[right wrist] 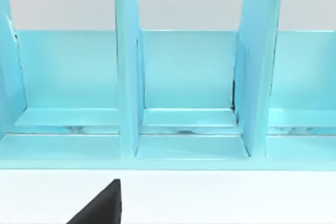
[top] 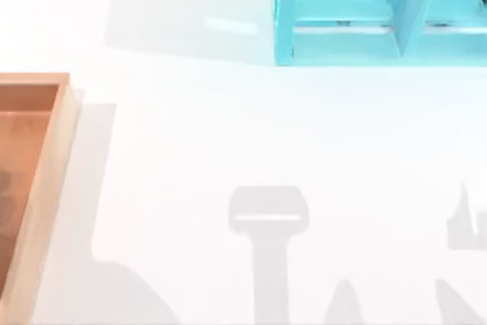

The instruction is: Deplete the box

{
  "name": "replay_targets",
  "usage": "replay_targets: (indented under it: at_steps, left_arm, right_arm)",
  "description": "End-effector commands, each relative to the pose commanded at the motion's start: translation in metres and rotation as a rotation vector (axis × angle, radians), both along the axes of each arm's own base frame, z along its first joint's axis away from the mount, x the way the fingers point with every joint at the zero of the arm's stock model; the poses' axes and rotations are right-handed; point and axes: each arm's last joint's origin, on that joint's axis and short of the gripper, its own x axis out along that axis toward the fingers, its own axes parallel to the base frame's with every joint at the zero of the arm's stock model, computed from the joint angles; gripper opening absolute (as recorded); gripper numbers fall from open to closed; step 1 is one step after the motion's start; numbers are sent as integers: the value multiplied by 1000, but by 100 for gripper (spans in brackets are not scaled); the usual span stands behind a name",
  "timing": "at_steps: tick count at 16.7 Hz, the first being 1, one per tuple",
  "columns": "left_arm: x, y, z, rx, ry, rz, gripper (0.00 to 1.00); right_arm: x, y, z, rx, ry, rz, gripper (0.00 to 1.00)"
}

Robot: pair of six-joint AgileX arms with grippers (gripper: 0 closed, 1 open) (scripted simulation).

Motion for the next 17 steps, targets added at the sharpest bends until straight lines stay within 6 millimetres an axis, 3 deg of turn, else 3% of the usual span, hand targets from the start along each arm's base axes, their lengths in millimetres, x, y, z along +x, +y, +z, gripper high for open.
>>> replay_targets:
  at_steps: [10,17]
  left_arm:
    - [1,0,3,-1,2,-3,0]
    - [9,4,64,-6,13,-3,0]
  right_arm:
    - [0,0,0,0,0,0,100]
    - [0,0,0,0,0,0,100]
